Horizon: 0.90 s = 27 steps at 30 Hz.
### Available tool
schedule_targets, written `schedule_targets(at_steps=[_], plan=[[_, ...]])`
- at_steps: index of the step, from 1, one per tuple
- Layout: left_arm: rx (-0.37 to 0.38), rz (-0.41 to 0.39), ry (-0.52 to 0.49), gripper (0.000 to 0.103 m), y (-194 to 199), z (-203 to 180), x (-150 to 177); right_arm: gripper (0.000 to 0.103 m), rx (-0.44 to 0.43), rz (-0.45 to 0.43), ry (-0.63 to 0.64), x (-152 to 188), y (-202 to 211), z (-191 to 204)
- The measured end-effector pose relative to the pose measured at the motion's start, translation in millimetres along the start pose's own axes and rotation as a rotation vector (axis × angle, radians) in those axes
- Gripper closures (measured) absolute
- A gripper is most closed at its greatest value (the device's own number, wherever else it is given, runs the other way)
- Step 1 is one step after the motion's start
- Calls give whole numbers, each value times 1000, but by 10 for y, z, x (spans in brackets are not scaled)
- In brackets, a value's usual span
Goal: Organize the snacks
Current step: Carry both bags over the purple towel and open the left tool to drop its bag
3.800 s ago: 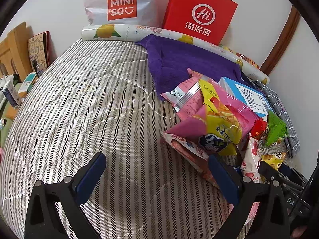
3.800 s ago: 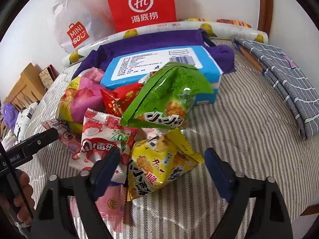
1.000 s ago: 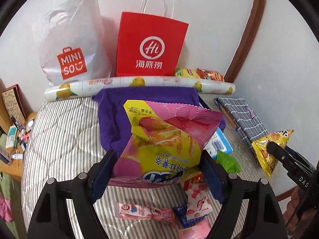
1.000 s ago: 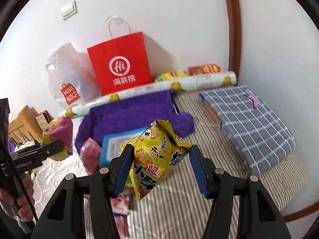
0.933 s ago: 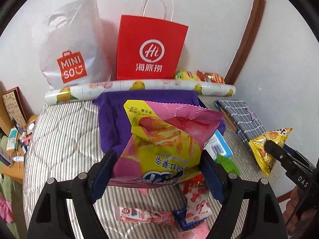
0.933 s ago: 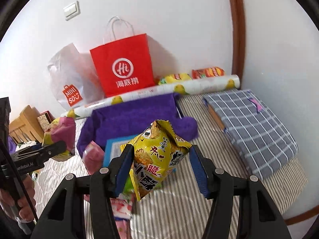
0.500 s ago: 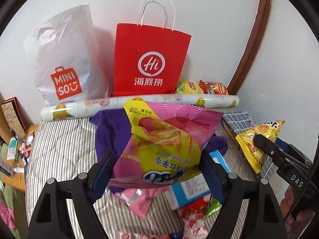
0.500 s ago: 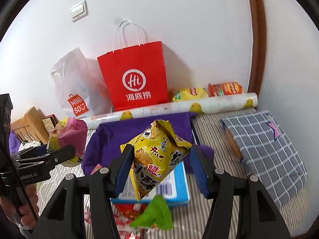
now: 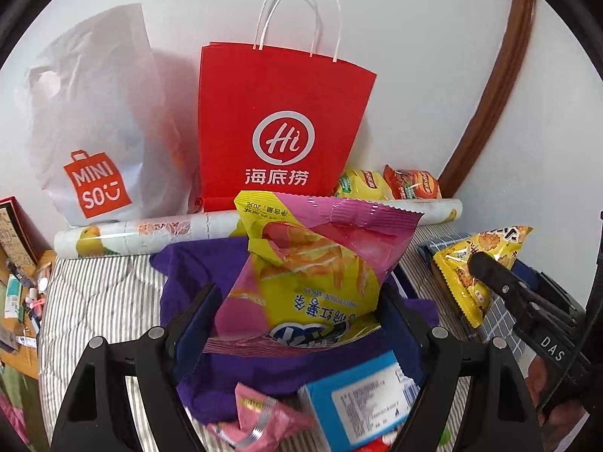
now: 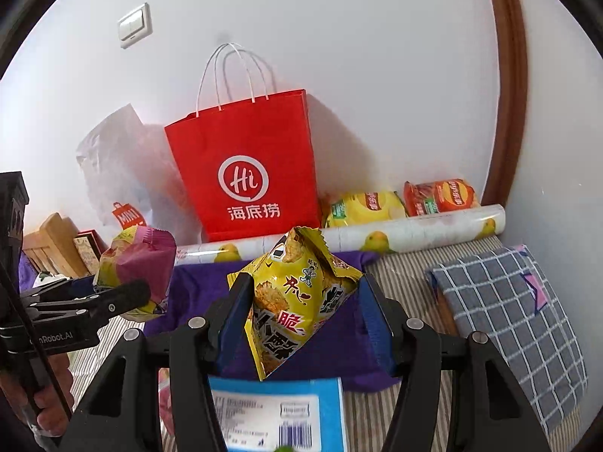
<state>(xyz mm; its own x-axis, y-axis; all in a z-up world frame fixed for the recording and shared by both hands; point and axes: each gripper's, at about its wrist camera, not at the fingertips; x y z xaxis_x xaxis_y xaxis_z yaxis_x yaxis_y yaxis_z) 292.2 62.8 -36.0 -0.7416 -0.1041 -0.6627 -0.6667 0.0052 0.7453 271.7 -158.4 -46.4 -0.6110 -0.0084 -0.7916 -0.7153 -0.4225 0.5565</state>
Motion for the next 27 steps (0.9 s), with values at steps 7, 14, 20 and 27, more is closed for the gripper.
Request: schedule_targets(at_steps=[7, 14, 20, 27], plan=[[-14, 6, -11, 21, -227, -61, -144, 46, -25, 22, -11, -115, -322, -127], [0, 8, 13, 29, -426, 0, -221, 46, -43, 39, -13, -184, -554, -195], [-3, 1, -40, 43, -482, -78, -211, 46, -68, 66, -33, -164, -762, -233], [-29, 40, -33, 43, -632, -12, -185, 46, -75, 94, -36, -104, -912, -260]])
Point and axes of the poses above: each gripper's, at about its wrist camera, not at the fingertips, and y roughly against the way its jaws point, z to its left, x to its underside, and after that the axes turned 10 degrees about -x, right-handed
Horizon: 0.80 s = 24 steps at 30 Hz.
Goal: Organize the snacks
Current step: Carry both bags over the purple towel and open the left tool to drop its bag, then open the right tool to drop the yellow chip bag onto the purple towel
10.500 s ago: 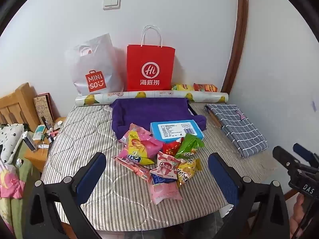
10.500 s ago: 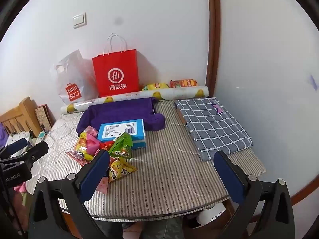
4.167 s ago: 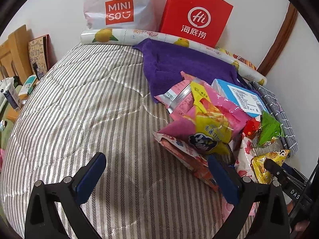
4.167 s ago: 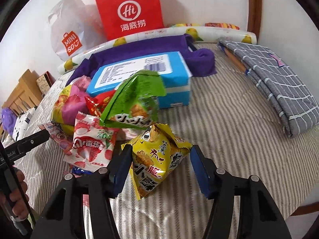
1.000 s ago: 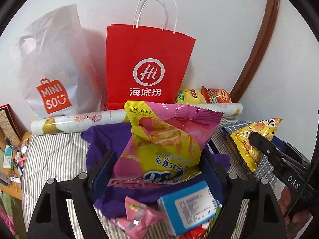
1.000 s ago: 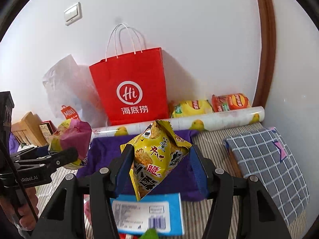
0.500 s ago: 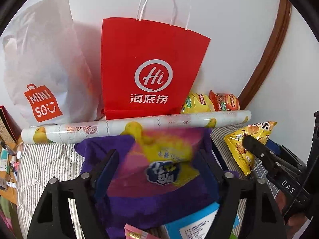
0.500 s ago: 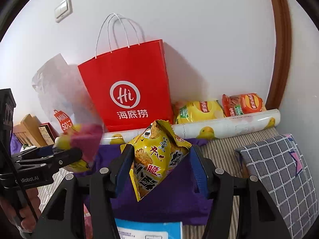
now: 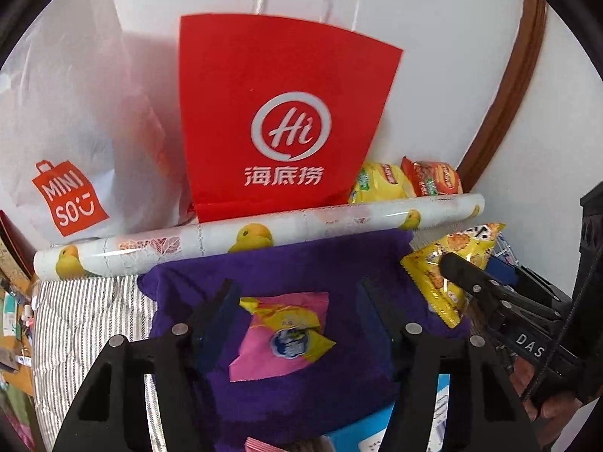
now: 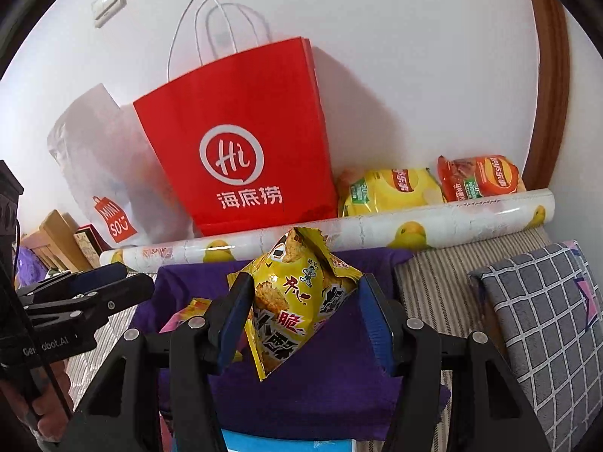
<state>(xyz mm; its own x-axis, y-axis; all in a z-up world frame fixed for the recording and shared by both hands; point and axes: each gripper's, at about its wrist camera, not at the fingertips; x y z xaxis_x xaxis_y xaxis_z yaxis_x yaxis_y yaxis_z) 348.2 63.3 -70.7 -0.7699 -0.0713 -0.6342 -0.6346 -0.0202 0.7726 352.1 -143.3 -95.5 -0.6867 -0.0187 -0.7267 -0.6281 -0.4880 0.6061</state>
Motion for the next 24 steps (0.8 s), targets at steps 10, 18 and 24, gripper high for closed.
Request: schedule_targets(at_steps=[10, 18, 24], plan=[[-3, 103, 33, 41, -325, 87, 70, 46, 8, 90, 14, 141, -292, -148], [-3, 117, 17, 41, -344, 41, 100, 46, 10, 168, -10, 231, -498, -276], [5, 120, 6, 41, -320, 7, 107, 44, 5, 217, -26, 280, -604, -290]])
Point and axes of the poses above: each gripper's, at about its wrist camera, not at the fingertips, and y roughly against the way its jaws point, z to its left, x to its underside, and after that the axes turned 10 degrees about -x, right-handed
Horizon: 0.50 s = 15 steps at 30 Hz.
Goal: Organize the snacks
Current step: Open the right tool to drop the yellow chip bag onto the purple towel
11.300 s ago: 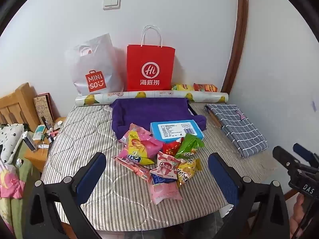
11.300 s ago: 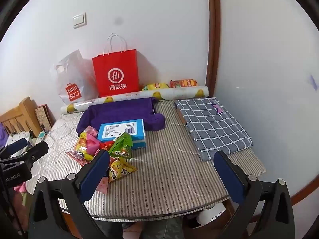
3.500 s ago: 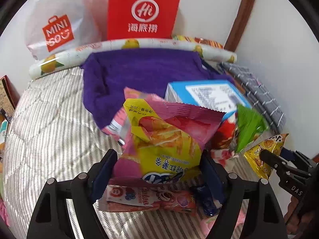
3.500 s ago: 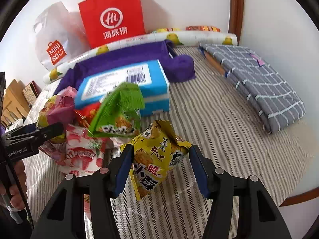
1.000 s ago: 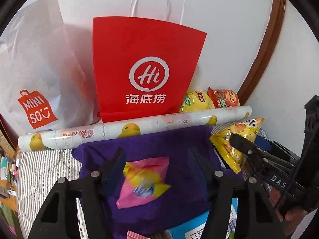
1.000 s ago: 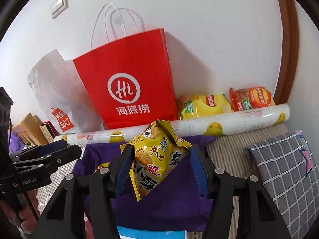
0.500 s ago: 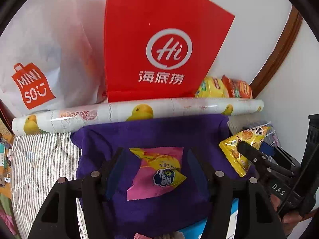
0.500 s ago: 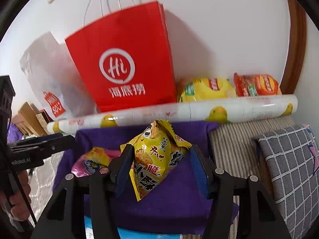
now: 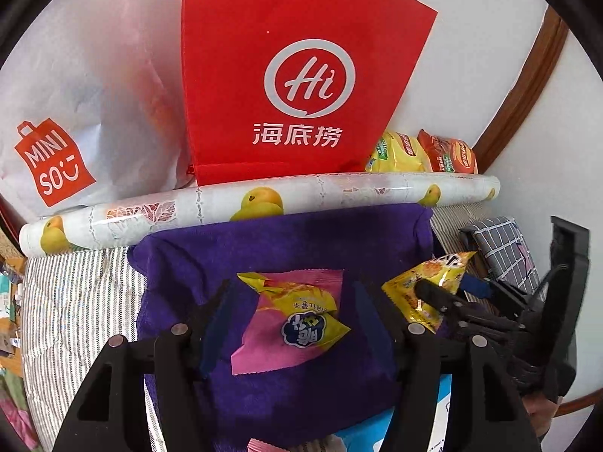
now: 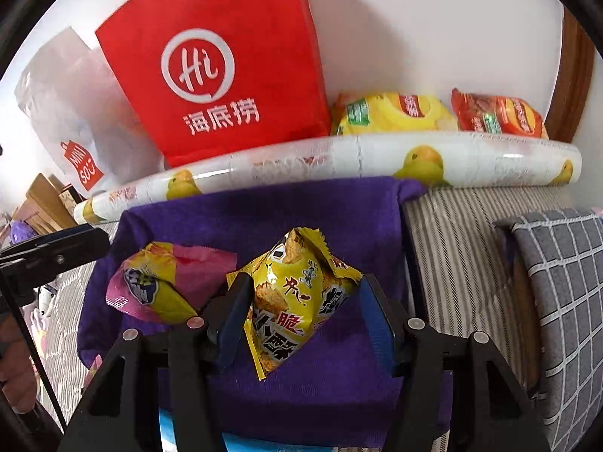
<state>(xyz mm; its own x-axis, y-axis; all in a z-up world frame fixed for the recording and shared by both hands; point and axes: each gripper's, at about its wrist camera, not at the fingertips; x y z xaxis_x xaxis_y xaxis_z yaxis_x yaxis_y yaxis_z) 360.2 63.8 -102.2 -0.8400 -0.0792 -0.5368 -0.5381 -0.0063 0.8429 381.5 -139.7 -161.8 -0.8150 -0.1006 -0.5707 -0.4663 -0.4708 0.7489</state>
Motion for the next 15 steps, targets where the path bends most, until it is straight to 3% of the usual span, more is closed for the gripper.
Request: schedule_targets(at_steps=[6, 15], plan=[[6, -11, -16, 36, 79, -26, -3, 36, 16, 25, 16, 10, -24, 39], [25, -37, -23, 28, 278, -86, 1, 27, 45, -33, 14, 146, 348, 176]])
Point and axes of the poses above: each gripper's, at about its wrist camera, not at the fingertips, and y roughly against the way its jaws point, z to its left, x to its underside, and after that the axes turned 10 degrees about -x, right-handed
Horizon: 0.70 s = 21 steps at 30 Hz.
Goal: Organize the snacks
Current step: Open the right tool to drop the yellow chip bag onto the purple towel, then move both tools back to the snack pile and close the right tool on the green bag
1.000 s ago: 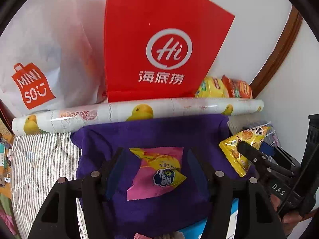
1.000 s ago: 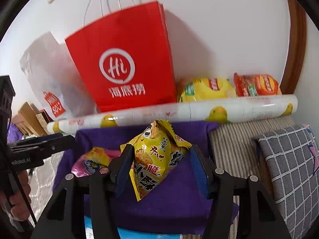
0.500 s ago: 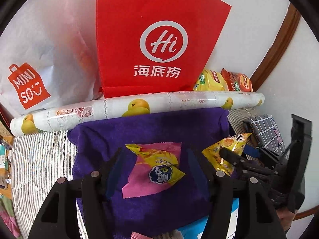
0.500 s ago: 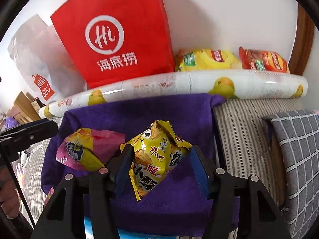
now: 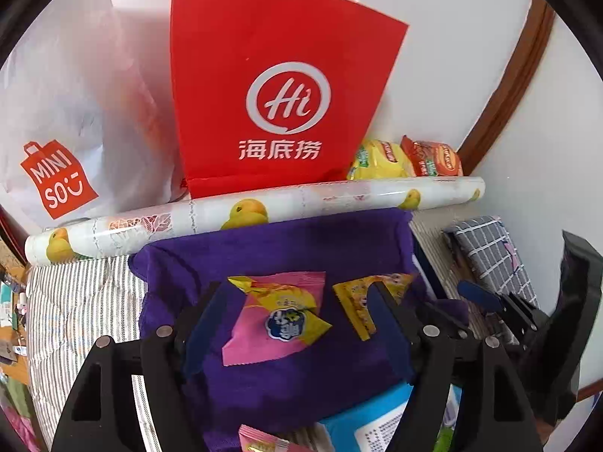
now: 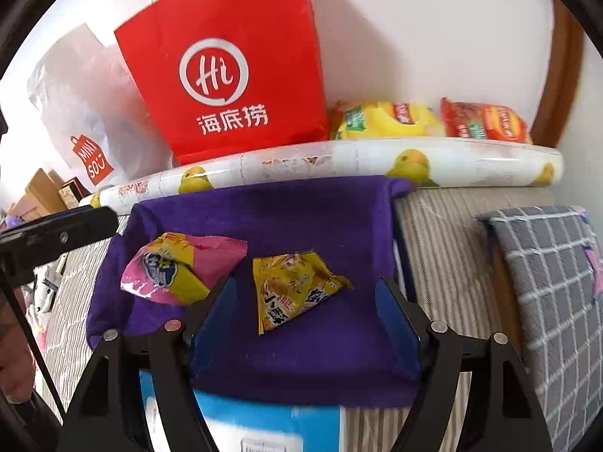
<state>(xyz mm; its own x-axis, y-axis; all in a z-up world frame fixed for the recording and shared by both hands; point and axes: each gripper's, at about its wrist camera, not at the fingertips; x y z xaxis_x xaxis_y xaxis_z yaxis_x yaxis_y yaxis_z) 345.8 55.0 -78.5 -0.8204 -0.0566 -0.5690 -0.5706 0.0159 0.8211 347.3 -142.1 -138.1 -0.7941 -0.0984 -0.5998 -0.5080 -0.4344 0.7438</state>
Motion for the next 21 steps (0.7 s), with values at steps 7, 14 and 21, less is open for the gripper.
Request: schedule_targets(at_steps=[7, 14, 21], plan=[[48, -36, 1, 27, 250, -73, 19, 27, 74, -79, -39, 238, 513, 82], [91, -35, 35, 27, 516, -111, 257, 27, 149, -94, -46, 514, 1004, 145], [83, 7, 42, 27, 709, -76, 730, 27, 143, -142, -61, 871, 1327, 214]])
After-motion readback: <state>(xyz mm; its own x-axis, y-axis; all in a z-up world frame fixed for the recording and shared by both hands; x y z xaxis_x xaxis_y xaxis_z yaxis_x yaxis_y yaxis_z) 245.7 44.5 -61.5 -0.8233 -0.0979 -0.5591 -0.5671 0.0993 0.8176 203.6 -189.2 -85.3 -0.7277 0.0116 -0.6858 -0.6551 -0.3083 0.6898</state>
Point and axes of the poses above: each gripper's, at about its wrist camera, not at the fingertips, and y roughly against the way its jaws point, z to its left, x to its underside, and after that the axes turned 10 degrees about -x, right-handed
